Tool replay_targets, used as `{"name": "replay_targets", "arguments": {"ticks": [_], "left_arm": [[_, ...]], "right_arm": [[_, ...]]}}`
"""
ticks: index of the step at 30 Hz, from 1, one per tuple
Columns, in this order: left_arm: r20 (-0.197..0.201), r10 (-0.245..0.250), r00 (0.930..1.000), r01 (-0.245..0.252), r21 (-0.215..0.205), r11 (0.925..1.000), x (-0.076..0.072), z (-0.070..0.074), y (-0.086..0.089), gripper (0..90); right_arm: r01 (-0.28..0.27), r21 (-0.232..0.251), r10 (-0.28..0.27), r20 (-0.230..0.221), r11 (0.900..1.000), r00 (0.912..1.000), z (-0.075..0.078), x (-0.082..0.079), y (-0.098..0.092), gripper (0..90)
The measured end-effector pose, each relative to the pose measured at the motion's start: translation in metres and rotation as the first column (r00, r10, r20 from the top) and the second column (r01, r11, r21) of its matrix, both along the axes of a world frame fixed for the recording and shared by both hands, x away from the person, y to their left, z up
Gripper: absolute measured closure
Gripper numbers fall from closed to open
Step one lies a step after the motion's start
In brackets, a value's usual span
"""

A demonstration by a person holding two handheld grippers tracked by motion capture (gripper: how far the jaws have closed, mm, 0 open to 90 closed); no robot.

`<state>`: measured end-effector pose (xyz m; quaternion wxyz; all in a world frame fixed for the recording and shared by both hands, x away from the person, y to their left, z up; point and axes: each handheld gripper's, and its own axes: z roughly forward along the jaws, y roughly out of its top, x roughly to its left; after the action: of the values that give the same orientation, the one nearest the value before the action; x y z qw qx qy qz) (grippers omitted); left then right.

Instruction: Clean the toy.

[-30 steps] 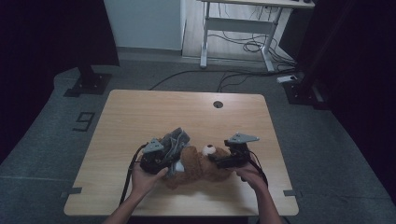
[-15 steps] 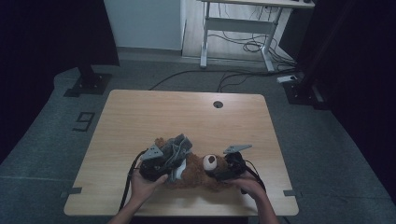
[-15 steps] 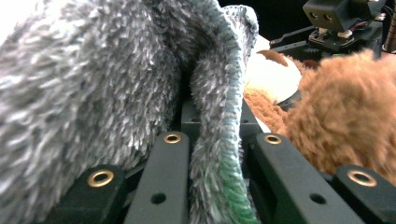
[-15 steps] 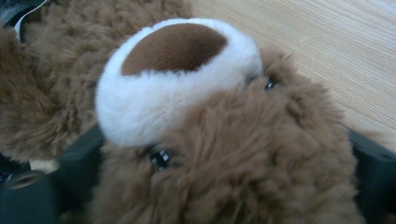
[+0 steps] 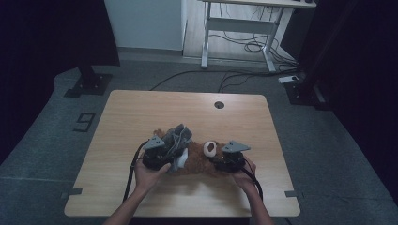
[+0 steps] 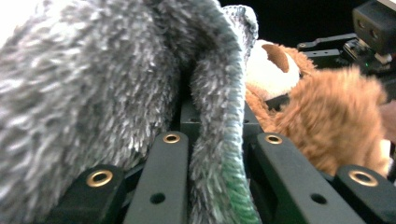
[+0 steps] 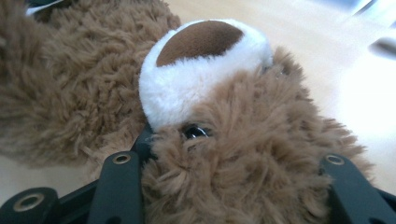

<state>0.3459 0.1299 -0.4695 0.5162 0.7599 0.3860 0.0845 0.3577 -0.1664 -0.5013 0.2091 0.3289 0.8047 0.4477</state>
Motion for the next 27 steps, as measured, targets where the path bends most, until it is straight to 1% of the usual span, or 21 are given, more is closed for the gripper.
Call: {"name": "replay_targets", "arguments": {"ticks": [1, 2, 3, 6, 8, 10, 12, 13, 14, 15, 17, 18, 19, 20, 21, 22, 24, 27], "left_arm": [[-0.002, -0.002, 1.0, 0.002, -0.002, 1.0, 0.0, 0.001, 0.001, 79.3], [-0.003, -0.002, 1.0, 0.002, -0.009, 1.0, -0.001, 0.002, 0.004, 79.2], [-0.001, -0.002, 1.0, 0.002, -0.021, 0.9998, -0.003, 0.004, 0.008, 79.2], [0.007, 0.019, 0.9998, -0.019, -0.078, 0.9968, -0.009, 0.012, 0.024, 79.1], [0.02, 0.035, 0.9992, -0.033, -0.104, 0.994, -0.013, 0.021, 0.037, 79.0], [0.033, 0.055, 0.9979, -0.051, -0.123, 0.9911, -0.015, 0.032, 0.048, 78.6], [0.047, 0.073, 0.9962, -0.066, -0.124, 0.9901, -0.013, 0.044, 0.057, 78.4], [0.05, 0.08, 0.9955, -0.073, -0.122, 0.9898, -0.012, 0.047, 0.059, 78.3], [0.049, 0.086, 0.9951, -0.08, -0.116, 0.99, -0.009, 0.051, 0.062, 78.3], [0.029, 0.084, 0.9961, -0.081, -0.102, 0.9915, -0.004, 0.052, 0.063, 78.2], [-0.013, 0.08, 0.9968, -0.08, -0.086, 0.9931, 0.006, 0.05, 0.063, 77.8], [-0.049, 0.069, 0.9964, -0.073, -0.072, 0.9947, 0.012, 0.045, 0.061, 77.8], [-0.098, 0.043, 0.9942, -0.048, -0.053, 0.9974, 0.017, 0.039, 0.058, 77.4], [-0.132, 0.02, 0.991, -0.024, -0.026, 0.9994, 0.02, 0.031, 0.052, 77.2], [-0.153, 0.008, 0.9883, -0.007, 0.009, 0.9999, 0.02, 0.024, 0.046, 77.1], [-0.159, 0.001, 0.9873, 0.005, 0.034, 0.9994, 0.019, 0.017, 0.041, 77.2], [-0.166, -0.009, 0.9861, 0.015, 0.036, 0.9992, 0.015, 0.007, 0.036, 77.4], [-0.165, 0.012, 0.9863, -0.002, 0.064, 0.9979, 0.01, -0.005, 0.037, 78.3]], "right_arm": [[-0.003, -0.003, 0.003, 0.028, 1.0, 0.9996, 0.0, 0.0, 0.0, 48.1], [-0.022, -0.001, 0.022, 0.049, 1.0, 0.9986, -0.001, 0.0, -0.001, 47.3], [-0.028, -0.001, 0.028, 0.059, 1.0, 0.9978, -0.002, 0.0, -0.002, 46.8], [-0.057, 0.012, 0.056, 0.08, 0.998, 0.9952, -0.007, -0.004, -0.008, 42.4], [-0.071, 0.02, 0.069, 0.092, 0.997, 0.9934, -0.012, -0.009, -0.012, 40.0], [-0.094, 0.027, 0.09, 0.119, 0.995, 0.9887, -0.015, -0.015, -0.014, 37.9], [-0.109, 0.017, 0.105, 0.137, 0.994, 0.985, -0.017, -0.02, -0.015, 37.2], [-0.116, 0.013, 0.113, 0.146, 0.993, 0.9829, -0.017, -0.022, -0.015, 36.8], [-0.116, 0.011, 0.113, 0.149, 0.993, 0.9824, -0.018, -0.023, -0.015, 36.5], [-0.118, 0.011, 0.115, 0.154, 0.993, 0.9814, -0.018, -0.023, -0.016, 36.4], [-0.123, 0.015, 0.119, 0.162, 0.992, 0.9797, -0.02, -0.025, -0.016, 35.9], [-0.124, 0.017, 0.119, 0.169, 0.992, 0.9784, -0.021, -0.025, -0.016, 35.7], [-0.126, 0.016, 0.122, 0.175, 0.992, 0.9771, -0.021, -0.026, -0.017, 35.4], [-0.128, 0.014, 0.123, 0.181, 0.992, 0.9757, -0.022, -0.026, -0.017, 34.9], [-0.125, 0.014, 0.121, 0.179, 0.992, 0.9763, -0.022, -0.027, -0.017, 34.5], [-0.119, 0.012, 0.115, 0.174, 0.993, 0.978, -0.022, -0.027, -0.017, 34.1], [-0.109, 0.012, 0.106, 0.165, 0.994, 0.9806, -0.022, -0.027, -0.016, 34.0], [-0.098, 0.019, 0.094, 0.152, 0.995, 0.984, -0.023, -0.026, -0.016, 34.0]]}}
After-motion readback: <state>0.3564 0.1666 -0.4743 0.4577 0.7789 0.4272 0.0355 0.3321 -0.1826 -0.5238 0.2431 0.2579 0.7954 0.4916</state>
